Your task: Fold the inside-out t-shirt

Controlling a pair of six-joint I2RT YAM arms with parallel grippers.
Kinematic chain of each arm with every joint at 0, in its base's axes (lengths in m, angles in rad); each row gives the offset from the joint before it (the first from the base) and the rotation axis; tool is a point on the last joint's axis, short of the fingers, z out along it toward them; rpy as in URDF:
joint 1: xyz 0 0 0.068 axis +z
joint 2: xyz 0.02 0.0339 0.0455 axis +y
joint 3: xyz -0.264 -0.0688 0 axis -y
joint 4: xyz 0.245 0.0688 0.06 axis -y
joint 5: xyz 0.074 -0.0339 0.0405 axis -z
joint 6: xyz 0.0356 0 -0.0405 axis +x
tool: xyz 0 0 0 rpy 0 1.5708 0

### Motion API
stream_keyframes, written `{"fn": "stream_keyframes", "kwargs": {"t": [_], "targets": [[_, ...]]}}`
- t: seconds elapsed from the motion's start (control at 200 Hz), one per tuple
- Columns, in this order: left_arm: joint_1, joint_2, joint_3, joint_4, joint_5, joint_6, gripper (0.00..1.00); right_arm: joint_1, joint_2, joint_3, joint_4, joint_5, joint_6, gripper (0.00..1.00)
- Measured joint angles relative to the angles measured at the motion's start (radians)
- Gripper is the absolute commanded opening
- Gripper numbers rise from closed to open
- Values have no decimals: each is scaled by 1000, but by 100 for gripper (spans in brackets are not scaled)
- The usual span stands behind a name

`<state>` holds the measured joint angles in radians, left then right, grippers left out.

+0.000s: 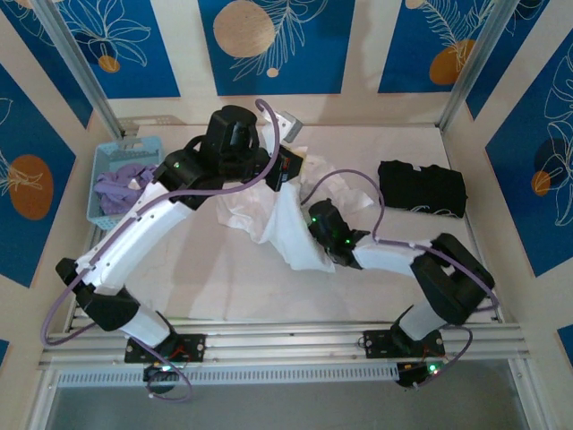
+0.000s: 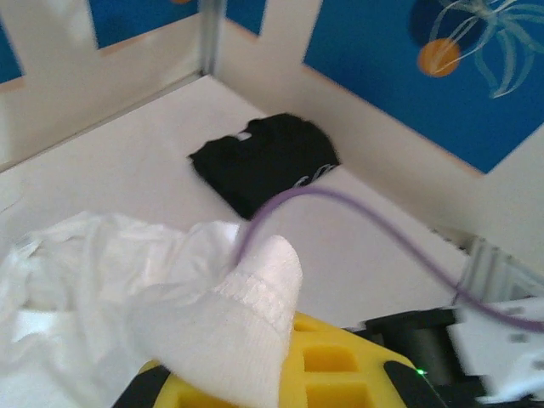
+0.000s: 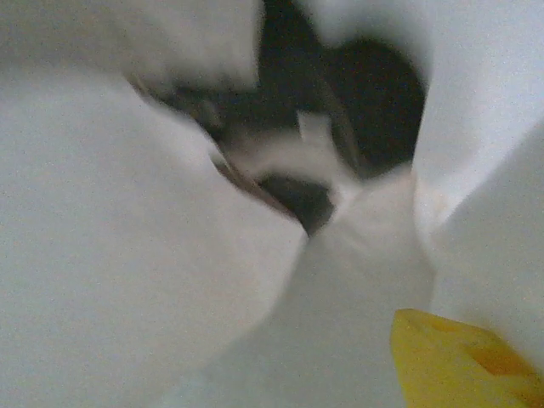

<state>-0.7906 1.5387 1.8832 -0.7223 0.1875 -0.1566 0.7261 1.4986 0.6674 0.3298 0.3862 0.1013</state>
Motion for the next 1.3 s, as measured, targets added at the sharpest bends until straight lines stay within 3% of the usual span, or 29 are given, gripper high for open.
{"fn": "stream_keyframes", "kwargs": {"t": [0.2, 0.385, 0.735, 1.08, 1.195, 1.3], "targets": [[11, 4, -4, -17, -9, 2, 0, 66, -21, -18, 76, -51, -89, 69], [11, 10, 11, -24, 80, 2, 0, 69, 129, 85, 61, -31, -147, 68], [11, 8, 52, -19, 260, -18, 0, -13, 437, 470, -243, 34, -74, 75], [14, 2, 306, -82, 195, 30, 0, -93, 564, 696, -602, 12, 66, 86], [14, -4, 306, -90, 161, 51, 0, -117, 610, 778, -674, -20, 86, 85], [16, -10, 306, -100, 106, 72, 0, -127, 639, 832, -718, -33, 90, 79]]}}
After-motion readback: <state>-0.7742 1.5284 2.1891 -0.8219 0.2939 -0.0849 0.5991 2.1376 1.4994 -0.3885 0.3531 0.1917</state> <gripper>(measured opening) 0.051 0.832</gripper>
